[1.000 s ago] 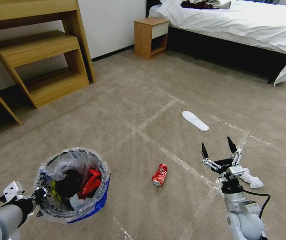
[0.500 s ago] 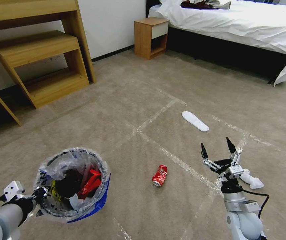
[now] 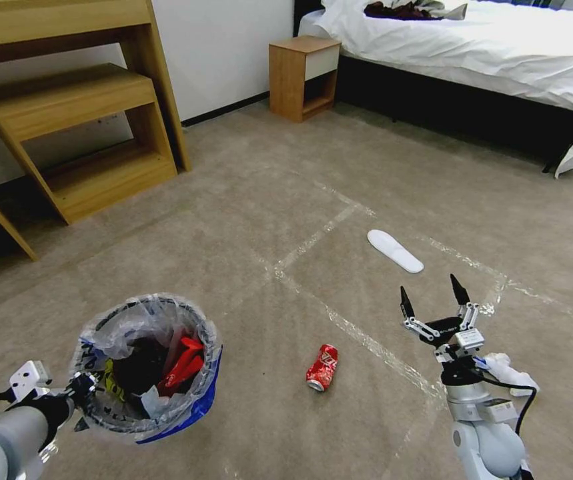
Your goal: Pick up the trash bin and place the garbage on the floor into it.
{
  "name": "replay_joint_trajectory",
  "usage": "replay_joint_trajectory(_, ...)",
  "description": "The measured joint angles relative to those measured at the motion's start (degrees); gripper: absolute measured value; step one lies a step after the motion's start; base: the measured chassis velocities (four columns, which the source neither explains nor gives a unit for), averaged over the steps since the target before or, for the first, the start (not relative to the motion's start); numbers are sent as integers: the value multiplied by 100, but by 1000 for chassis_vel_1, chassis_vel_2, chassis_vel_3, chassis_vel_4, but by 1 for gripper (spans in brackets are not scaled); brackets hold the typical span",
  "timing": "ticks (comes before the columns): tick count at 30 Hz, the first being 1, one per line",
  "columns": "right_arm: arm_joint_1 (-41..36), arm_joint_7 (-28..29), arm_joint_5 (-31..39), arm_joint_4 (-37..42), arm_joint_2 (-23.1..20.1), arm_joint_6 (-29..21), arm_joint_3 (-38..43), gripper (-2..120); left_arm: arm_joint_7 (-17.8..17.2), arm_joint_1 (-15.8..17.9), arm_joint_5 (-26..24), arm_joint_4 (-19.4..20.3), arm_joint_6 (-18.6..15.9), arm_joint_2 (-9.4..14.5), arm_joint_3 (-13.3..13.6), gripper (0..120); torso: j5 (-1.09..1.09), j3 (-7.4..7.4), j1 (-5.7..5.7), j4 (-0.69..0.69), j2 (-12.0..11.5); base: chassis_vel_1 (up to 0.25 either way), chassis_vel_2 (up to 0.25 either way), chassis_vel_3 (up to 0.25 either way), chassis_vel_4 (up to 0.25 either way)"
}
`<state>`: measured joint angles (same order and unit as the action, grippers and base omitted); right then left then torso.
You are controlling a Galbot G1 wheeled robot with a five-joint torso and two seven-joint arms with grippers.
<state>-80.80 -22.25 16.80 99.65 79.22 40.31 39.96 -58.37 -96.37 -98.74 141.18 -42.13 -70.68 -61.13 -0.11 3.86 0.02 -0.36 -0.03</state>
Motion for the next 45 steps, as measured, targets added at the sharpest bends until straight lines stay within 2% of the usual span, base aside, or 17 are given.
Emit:
replay_joint_trajectory(17, 12, -32, -131, 8, -4, -3, -19, 100, 1, 9, 3, 12, 0, 1, 2, 0, 0, -1, 0, 0, 0, -86, 89, 89, -90)
replay_joint_trajectory(29, 15, 154, -247, -30, -22, 59, -58, 100, 5, -32, -7, 54, 0, 29, -32, 0, 0, -1, 0, 0, 0, -44, 43, 49, -44)
replay_joint_trajectory(37, 85, 709, -630, 35, -180, -126, -86, 100, 5, -68, -5, 90, 0, 13, -41, 0, 0, -1, 0, 0, 0, 0, 0, 0, 0)
replay_joint_trajectory(42, 191, 1124, -969, -59, -449, -364, -27, 100, 6, -103, 5, 116, 0, 1, -36, 0, 1, -1, 0, 0, 0, 0, 0, 0, 0)
replay_joint_trajectory(45, 276, 1559, -1103, -147, -761, -671, 60, 100, 6, -127, 5, 135, 0, 13, -53, 0, 2, -1, 0, 0, 0, 0, 0, 0, 0)
